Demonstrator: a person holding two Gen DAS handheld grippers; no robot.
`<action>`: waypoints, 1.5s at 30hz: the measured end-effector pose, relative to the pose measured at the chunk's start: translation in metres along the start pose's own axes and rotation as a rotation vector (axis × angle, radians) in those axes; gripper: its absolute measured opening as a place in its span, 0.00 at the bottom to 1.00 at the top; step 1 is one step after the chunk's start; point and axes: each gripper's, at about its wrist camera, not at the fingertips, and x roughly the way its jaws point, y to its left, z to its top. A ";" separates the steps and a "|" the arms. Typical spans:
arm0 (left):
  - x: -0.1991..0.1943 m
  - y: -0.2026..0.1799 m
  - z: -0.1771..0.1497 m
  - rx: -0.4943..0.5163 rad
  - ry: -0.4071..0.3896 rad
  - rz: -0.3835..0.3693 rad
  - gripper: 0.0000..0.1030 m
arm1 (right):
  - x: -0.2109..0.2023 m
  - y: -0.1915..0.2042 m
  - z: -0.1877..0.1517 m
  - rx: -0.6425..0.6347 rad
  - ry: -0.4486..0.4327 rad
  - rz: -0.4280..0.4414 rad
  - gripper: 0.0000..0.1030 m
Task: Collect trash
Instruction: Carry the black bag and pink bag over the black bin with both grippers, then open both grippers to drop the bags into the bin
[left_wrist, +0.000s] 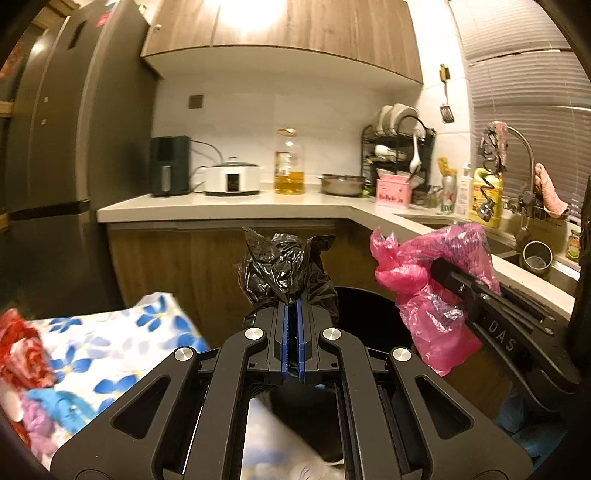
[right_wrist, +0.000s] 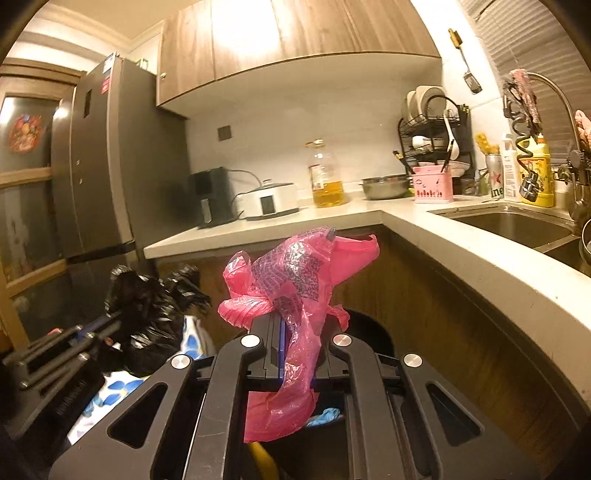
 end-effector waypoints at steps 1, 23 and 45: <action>0.005 -0.002 0.000 -0.002 0.004 -0.010 0.03 | 0.001 -0.002 0.001 0.002 -0.002 -0.004 0.09; 0.076 -0.005 -0.014 -0.044 0.079 -0.082 0.03 | 0.035 -0.005 -0.007 0.004 0.045 -0.001 0.10; 0.086 0.017 -0.024 -0.081 0.099 -0.059 0.51 | 0.062 -0.015 -0.010 0.001 0.100 0.012 0.41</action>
